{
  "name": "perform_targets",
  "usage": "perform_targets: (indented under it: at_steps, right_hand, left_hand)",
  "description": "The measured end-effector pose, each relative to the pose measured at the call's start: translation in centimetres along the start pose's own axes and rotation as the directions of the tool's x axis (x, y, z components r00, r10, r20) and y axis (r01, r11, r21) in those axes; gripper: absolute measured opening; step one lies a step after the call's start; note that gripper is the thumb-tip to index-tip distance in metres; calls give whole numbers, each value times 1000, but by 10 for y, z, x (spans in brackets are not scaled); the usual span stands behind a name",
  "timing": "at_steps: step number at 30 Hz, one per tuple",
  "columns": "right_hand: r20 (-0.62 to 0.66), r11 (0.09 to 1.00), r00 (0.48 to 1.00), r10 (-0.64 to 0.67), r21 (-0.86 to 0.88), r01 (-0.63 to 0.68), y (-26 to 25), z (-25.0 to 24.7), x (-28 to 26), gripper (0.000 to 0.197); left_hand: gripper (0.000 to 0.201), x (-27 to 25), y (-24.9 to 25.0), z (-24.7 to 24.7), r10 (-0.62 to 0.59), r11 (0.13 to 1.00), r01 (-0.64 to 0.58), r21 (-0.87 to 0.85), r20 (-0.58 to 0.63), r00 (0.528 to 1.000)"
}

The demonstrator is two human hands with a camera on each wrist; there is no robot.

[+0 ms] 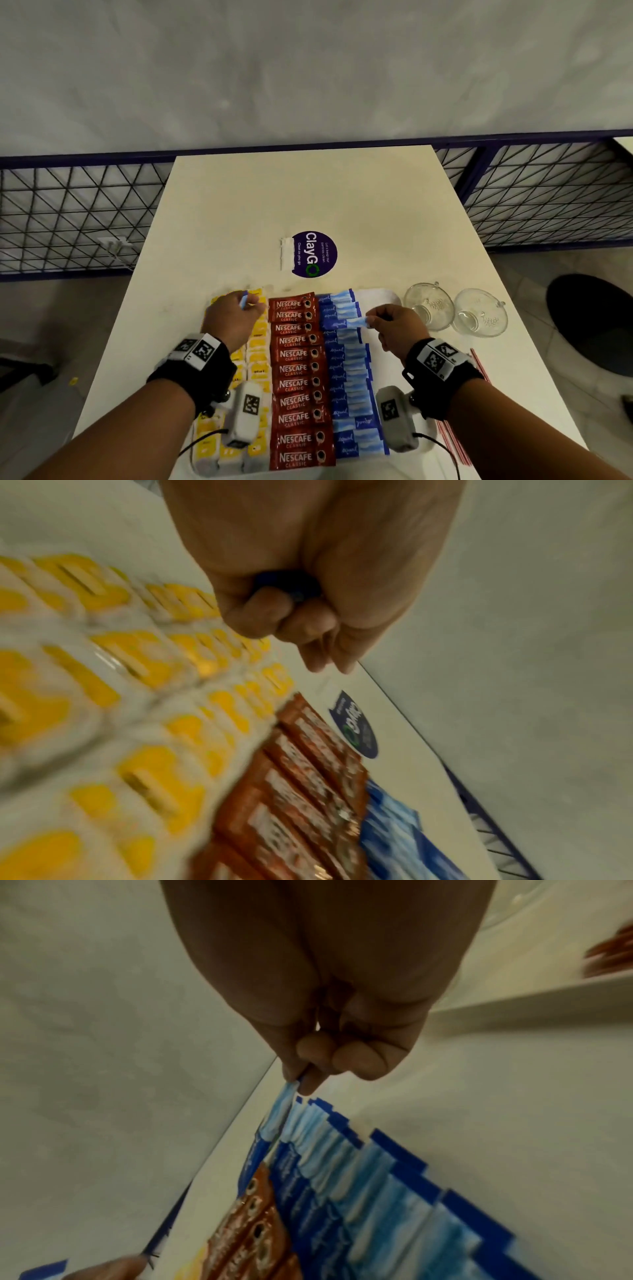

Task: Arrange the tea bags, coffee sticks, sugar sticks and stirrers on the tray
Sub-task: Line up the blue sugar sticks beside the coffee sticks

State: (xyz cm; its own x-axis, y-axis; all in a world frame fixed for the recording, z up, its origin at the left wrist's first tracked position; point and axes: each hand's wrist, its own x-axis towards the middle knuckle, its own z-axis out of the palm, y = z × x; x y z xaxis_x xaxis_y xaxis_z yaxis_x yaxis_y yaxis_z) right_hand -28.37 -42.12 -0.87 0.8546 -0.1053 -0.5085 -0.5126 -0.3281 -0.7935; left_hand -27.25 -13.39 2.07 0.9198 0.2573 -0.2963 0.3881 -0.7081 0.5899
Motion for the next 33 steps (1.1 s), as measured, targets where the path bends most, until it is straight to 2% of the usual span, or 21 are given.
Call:
perform_targets:
  at_steps: [2, 4, 8, 13, 17, 22, 33]
  right_hand:
    - [-7, 995, 1000, 24, -97, -25, 9, 0, 4, 13]
    - [-15, 987, 999, 28, -157, -30, 13, 2, 8, 15]
    - [-19, 970, 999, 46, -240, -49, 14, 8, 10, 17]
    - [-40, 931, 997, 69, -355, -79, 12, 12, 10, 18]
    - [-49, 912, 996, 72, -401, -86, 11, 15, 11, 19]
    - [-45, 896, 997, 64, -438, -77, 9, 16, 11, 13]
    - [-30, 886, 998, 57, -459, -64, 7, 15, 8, 15]
  left_hand:
    - [22, 6, -20, -9, -73, 991, 78, 107, -49, 996]
    - [27, 10, -34, -15, -135, 981, 144, 130, -73, 988]
    - [36, 12, -48, -16, -196, 967, 202, 158, -55, 979]
    - [59, 10, -58, -12, -301, 935, 301, 185, -29, 953]
    - [69, 7, -58, -10, -323, 927, 323, 188, -33, 946]
    - [70, 7, -59, -11, -319, 929, 319, 190, -30, 947]
    - [59, 7, -64, -8, -321, 932, 319, 171, -18, 947]
